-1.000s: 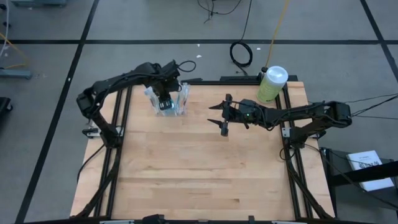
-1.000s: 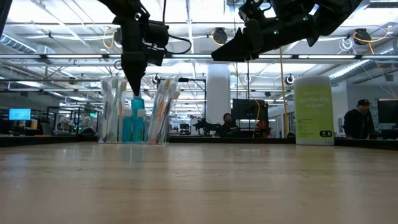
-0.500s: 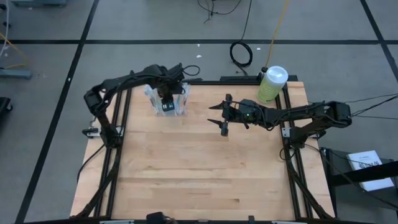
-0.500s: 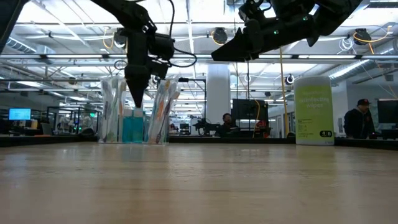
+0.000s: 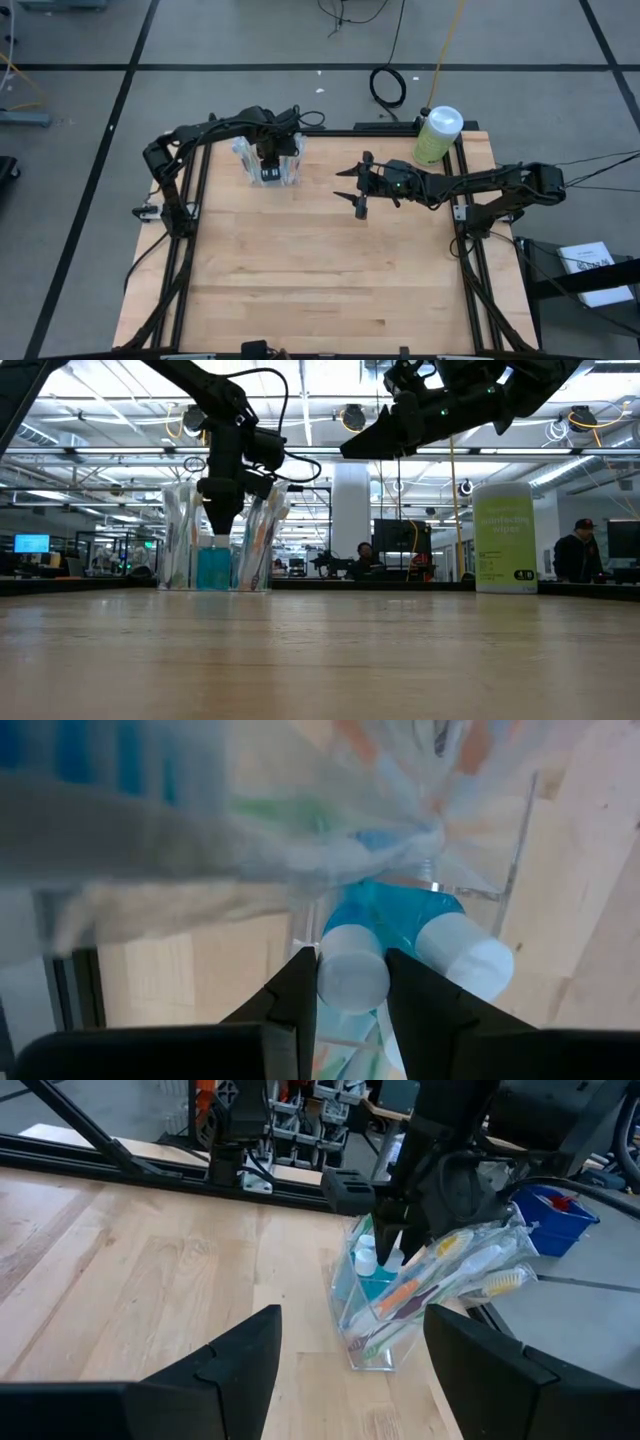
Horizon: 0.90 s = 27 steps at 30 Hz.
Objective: Pick & Place toothbrushing station
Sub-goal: Put the blue mouthwash into the transparent organizer, then return to Home Position
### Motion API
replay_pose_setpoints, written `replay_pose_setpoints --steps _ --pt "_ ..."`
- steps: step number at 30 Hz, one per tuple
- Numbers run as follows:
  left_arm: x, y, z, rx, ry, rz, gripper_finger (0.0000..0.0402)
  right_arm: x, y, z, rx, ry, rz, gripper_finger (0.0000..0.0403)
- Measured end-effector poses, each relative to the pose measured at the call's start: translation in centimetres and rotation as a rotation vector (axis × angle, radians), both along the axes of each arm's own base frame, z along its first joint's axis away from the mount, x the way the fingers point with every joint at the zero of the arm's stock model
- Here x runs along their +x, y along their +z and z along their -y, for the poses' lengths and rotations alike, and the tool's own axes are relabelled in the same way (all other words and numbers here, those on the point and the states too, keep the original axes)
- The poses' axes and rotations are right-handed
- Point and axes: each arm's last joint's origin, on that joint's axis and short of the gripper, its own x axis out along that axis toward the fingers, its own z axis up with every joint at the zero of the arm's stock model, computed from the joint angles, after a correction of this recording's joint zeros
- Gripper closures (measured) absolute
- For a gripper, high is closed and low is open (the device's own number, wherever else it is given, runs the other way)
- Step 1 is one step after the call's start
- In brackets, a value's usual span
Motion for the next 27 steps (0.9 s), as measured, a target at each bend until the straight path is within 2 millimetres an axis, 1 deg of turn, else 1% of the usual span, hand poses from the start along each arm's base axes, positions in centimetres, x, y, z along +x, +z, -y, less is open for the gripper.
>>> replay_pose_setpoints --steps 2,5,15,19,23,27 --pt "0.0 0.0 0.0 0.0 0.004 -0.001 0.03 0.0 -0.1 0.0 0.001 0.0 -0.007 0.0165" --pt "0.0 0.0 0.0 0.002 0.034 -0.002 0.028 0.0 -0.1 0.0 0.002 0.0 -0.014 0.0165" --pt "-0.1 0.0 0.1 0.003 0.094 -0.01 0.0172 0.0 -0.2 0.0 0.003 0.0 -0.016 0.0165" --pt "-0.1 0.0 0.1 0.003 0.095 -0.01 0.0136 0.0 -0.2 0.0 0.003 0.0 -0.017 0.0165" --pt "-0.2 0.2 0.1 0.02 0.078 -0.017 0.0112 0.0 -0.2 0.0 0.003 0.001 -0.017 0.0165" --pt "-0.8 1.3 0.1 0.09 0.077 -0.022 0.0099 0.0 -0.2 0.0 0.003 0.001 -0.017 0.0165"
